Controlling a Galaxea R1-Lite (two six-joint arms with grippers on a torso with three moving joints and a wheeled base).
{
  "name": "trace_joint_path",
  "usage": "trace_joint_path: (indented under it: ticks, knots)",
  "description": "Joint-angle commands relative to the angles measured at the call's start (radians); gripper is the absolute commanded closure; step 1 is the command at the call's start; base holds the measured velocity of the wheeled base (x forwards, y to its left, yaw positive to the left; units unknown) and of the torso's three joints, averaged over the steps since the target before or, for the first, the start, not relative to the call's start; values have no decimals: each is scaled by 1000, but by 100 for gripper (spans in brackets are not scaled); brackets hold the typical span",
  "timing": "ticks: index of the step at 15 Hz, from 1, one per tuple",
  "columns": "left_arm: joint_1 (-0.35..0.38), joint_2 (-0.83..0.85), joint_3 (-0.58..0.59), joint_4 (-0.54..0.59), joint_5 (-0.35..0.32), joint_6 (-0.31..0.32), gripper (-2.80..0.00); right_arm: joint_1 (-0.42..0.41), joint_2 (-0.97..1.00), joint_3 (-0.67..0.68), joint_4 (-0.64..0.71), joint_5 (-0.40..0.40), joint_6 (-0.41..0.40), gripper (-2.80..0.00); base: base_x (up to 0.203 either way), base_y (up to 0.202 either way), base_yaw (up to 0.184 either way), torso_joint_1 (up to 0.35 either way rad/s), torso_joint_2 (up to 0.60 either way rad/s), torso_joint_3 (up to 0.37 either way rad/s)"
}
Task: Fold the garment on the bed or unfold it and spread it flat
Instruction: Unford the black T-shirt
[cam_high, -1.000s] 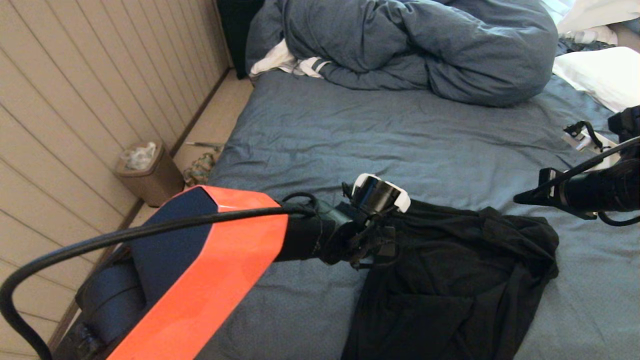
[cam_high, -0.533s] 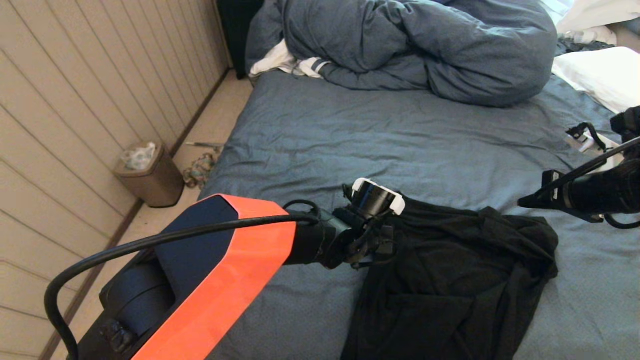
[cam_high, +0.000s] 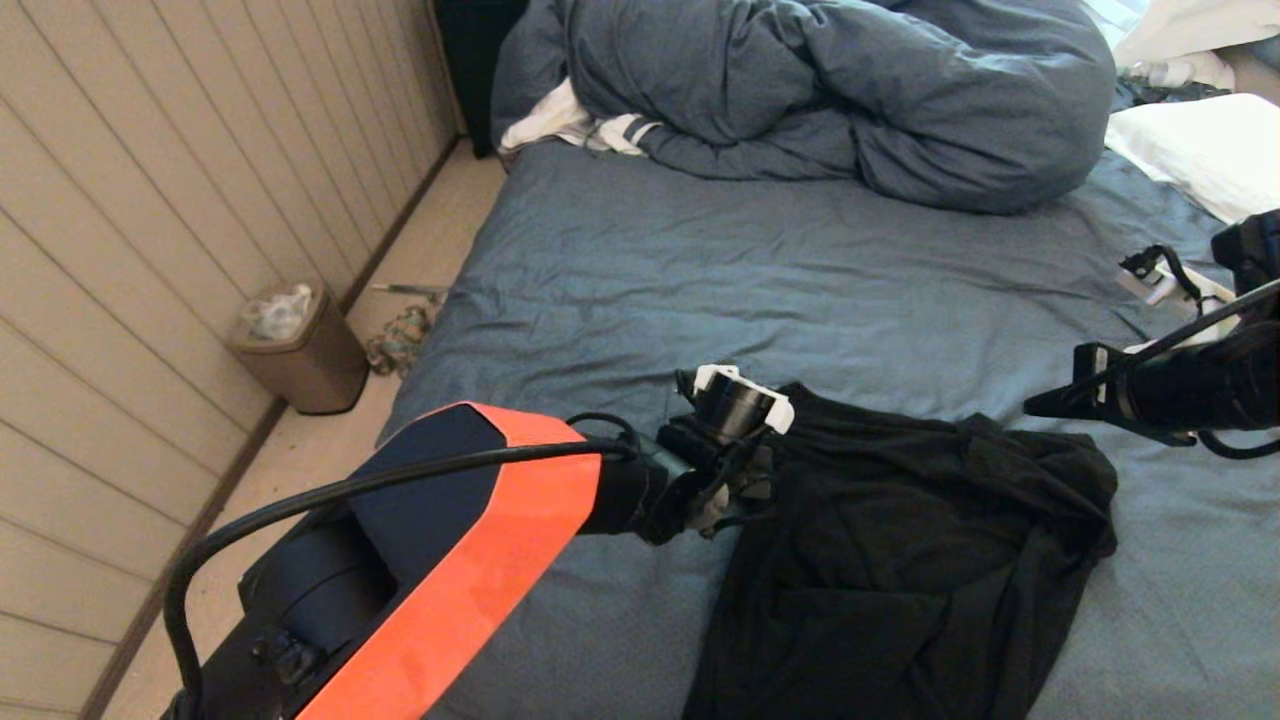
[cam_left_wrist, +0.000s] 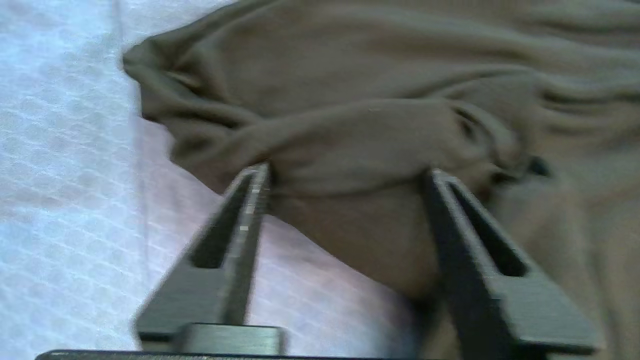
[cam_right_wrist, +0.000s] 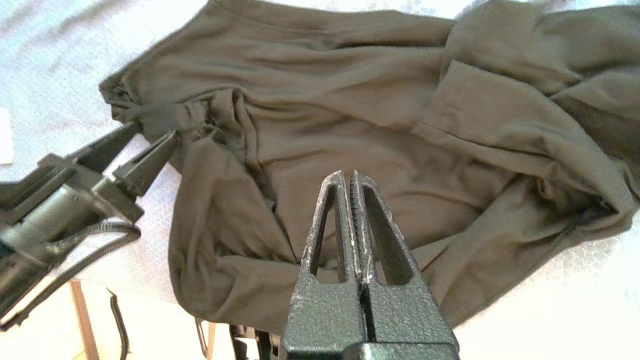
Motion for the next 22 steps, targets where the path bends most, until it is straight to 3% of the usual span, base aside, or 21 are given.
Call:
trace_joint_path:
  ticks: [1,4,5,14,17,22]
  knots:
    - [9,22,-1,-4,2,4,-280,6,1,5,0,3,-1,0,0,0,0,0,0,0]
    - [16,25,0,-16,10,10,-279,17,7,5,-3,4,-3,0,0,0,0,0,0,0]
    - [16,24,0,-15,24,11,0,20,7,3,-3,6,-3,0,0,0,0,0,0,0]
    - [38,0,2,7,51,3,0,30,-16,6,-3,6,-4,0,0,0,0,0,0,0]
    - [134,-104,38,56,65,-2,0,49,-22,5,-3,7,-4,0,0,0,0,0,0,0]
    - [320,-271,311,67,-7,-16,0,65,-18,7,-3,11,-3,0,0,0,0,0,0,0]
